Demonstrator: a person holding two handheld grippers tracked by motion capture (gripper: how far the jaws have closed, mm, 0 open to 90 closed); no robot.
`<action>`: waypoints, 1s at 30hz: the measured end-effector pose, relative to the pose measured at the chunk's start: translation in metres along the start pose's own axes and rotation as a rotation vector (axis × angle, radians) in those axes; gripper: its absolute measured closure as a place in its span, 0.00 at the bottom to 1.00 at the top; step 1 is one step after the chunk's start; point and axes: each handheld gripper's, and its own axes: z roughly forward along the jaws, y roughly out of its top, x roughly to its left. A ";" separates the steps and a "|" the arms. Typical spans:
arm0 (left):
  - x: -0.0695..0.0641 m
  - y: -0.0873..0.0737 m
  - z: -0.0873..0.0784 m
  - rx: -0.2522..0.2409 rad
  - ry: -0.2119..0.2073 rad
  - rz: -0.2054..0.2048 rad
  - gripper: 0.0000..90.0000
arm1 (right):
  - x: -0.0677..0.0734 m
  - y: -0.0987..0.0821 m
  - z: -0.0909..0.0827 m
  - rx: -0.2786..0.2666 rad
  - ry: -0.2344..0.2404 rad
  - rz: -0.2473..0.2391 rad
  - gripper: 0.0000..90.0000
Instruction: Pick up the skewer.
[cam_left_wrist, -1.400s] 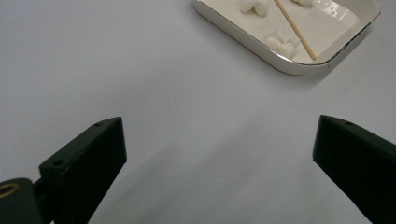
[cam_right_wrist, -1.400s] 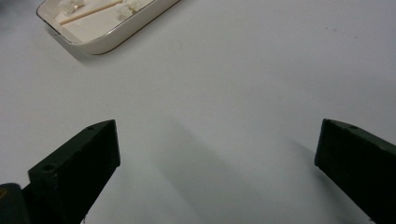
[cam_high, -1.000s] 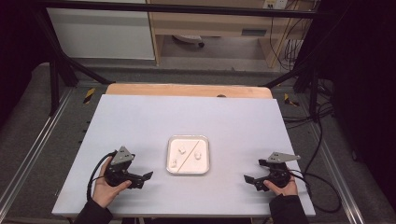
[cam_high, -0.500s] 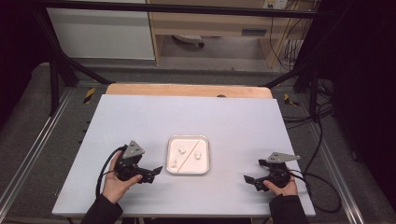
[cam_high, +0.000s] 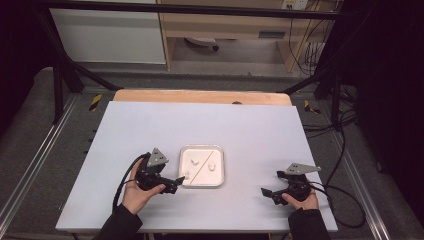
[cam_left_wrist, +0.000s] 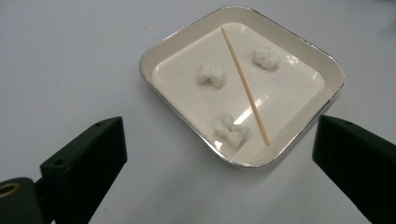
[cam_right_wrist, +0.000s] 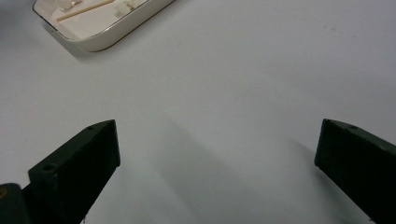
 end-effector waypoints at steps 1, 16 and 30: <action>-0.002 0.002 0.003 0.001 -0.002 -0.001 0.04 | 0.000 0.000 0.000 0.001 0.000 0.002 0.01; -0.019 0.020 0.029 0.051 -0.008 0.026 0.09 | 0.000 0.000 0.000 0.001 -0.001 0.001 0.01; -0.032 0.026 0.057 0.104 0.006 0.014 0.37 | 0.000 0.000 0.000 0.001 0.000 0.001 0.01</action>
